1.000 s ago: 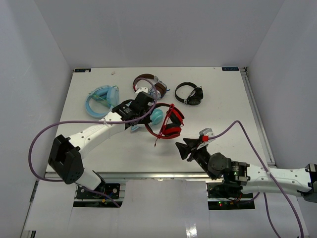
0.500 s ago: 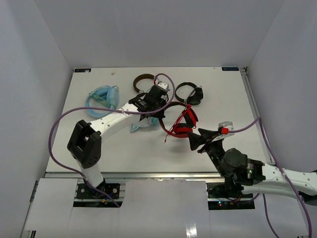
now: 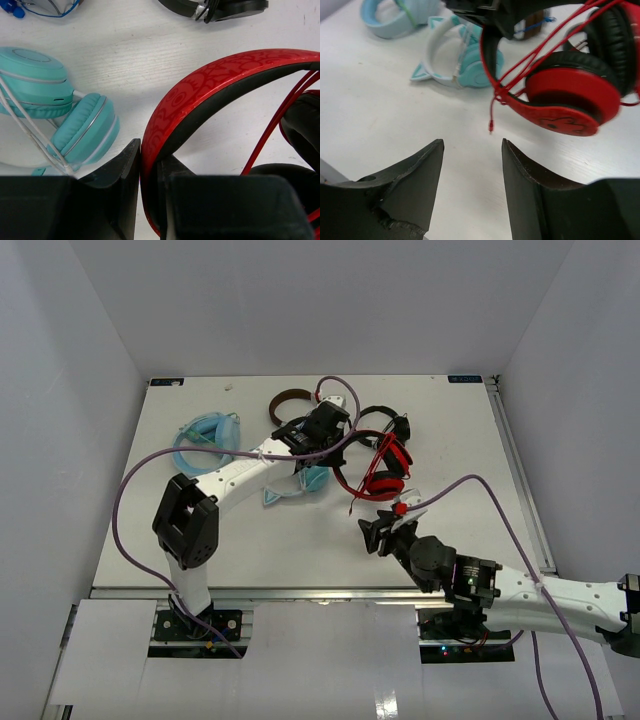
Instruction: Wrap the headphones
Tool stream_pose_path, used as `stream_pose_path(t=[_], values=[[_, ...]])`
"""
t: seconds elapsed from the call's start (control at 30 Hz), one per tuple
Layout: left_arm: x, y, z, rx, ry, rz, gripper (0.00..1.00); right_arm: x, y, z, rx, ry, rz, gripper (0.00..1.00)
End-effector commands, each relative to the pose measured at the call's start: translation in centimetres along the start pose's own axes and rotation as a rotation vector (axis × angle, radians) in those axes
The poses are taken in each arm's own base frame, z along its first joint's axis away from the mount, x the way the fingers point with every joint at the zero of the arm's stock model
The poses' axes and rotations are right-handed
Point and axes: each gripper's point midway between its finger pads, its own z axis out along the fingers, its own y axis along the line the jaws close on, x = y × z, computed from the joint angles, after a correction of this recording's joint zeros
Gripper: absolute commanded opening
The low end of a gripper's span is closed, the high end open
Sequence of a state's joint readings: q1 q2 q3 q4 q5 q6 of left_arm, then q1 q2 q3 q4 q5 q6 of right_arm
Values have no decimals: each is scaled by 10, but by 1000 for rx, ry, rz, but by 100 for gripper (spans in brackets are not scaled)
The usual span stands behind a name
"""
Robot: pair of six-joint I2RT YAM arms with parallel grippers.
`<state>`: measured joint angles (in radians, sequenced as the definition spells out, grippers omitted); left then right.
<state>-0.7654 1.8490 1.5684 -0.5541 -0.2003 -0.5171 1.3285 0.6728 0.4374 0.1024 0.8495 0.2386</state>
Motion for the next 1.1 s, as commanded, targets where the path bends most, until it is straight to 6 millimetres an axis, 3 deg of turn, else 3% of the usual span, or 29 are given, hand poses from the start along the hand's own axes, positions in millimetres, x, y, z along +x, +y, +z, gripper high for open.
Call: stream_pose_path(t=[0.0, 0.03, 0.23, 0.33, 0.5, 0.63, 0.77, 0.97, 1.07], values=[[-49, -18, -41, 67, -115, -127, 0, -3, 24, -3, -182, -124, 36, 56], [-52, -18, -45, 71, -123, -134, 0, -13, 28, -8, -221, -182, 75, 56], [-61, -10, -67, 62, -137, -180, 0, 7, 16, -15, -247, -264, 11, 60], [-57, -11, -72, 85, -121, -223, 0, 4, 12, -16, -246, -319, -38, 61], [-54, -20, -85, 159, -104, -271, 0, 3, 11, -15, -254, -363, -55, 61], [-49, -32, -92, 234, -77, -300, 0, 19, 4, -15, -261, -379, -74, 61], [-43, -41, -99, 301, -52, -311, 0, 18, 0, -13, -258, -392, -75, 60], [-45, -42, -111, 327, -72, -315, 0, 24, -1, -8, -270, -363, -42, 54], [-51, -40, -119, 325, -103, -301, 0, 30, 6, -10, -314, -340, 34, 45]])
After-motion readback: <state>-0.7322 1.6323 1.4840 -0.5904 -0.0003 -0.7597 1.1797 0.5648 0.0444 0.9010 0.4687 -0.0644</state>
